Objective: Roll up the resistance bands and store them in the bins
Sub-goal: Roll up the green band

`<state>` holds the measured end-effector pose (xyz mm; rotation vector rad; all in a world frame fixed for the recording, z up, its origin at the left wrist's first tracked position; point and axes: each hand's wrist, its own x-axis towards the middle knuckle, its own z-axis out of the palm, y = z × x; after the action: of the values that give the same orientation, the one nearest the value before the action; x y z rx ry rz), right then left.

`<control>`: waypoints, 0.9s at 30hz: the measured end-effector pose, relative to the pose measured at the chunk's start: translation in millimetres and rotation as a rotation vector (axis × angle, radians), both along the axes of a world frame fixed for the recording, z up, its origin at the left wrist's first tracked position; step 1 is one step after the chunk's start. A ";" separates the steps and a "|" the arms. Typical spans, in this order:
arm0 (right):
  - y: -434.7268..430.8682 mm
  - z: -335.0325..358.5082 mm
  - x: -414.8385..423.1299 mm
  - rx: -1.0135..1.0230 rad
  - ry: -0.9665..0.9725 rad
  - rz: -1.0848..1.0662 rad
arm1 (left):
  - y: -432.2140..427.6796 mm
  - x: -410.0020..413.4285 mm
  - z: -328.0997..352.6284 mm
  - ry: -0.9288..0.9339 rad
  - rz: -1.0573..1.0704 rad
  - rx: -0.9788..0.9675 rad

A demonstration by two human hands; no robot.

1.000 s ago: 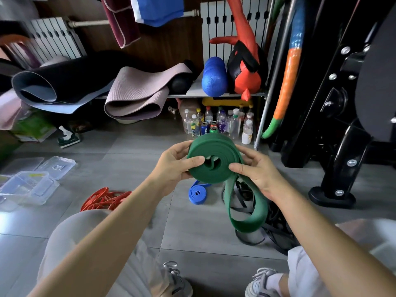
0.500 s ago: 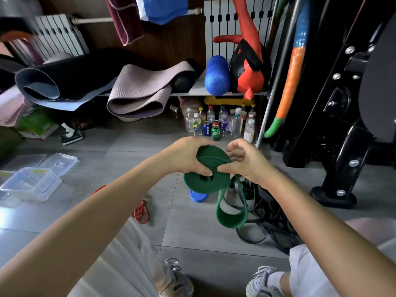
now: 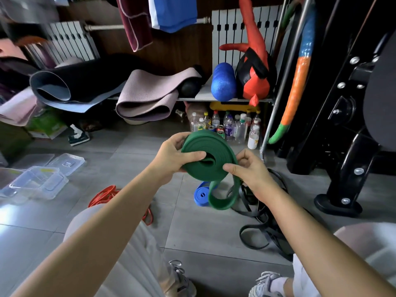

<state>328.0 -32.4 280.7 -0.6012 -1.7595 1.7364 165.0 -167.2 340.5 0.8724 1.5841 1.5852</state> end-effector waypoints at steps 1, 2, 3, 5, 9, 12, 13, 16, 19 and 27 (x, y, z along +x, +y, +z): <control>1.0 5.3 -1.0 -0.023 0.023 0.020 | -2.7 1.0 -1.4 -0.046 -0.012 0.004; 2.5 10.1 -1.3 -0.042 0.031 0.052 | -5.3 2.4 -3.2 -0.076 -0.027 0.001; 3.4 14.4 -1.1 -0.045 0.022 0.083 | -7.8 4.4 -4.9 -0.086 -0.046 -0.009; 5.4 20.7 0.5 -0.036 -0.013 0.128 | -10.8 8.0 -6.0 -0.063 -0.078 -0.043; 8.6 26.3 7.0 -0.013 -0.035 0.134 | -9.5 5.8 10.4 0.142 -0.143 -0.189; 9.4 31.0 9.6 0.058 -0.098 0.148 | -3.9 4.7 27.0 0.327 -0.262 -0.292; 8.7 32.4 10.1 0.066 -0.118 0.154 | -0.7 6.5 29.7 0.398 -0.300 -0.329; 3.4 36.8 12.5 0.076 -0.146 0.192 | 7.6 10.0 29.7 0.566 -0.326 -0.376; 4.1 43.0 19.4 0.079 -0.123 0.254 | 6.8 6.1 28.4 0.514 -0.297 -0.368; 18.5 55.7 25.4 0.234 -0.101 0.133 | -0.5 -10.5 20.6 0.420 -0.207 -0.385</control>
<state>353.4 -13.9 336.4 -0.4875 -2.0789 1.5766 154.5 -167.6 361.1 1.1553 1.9309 0.9448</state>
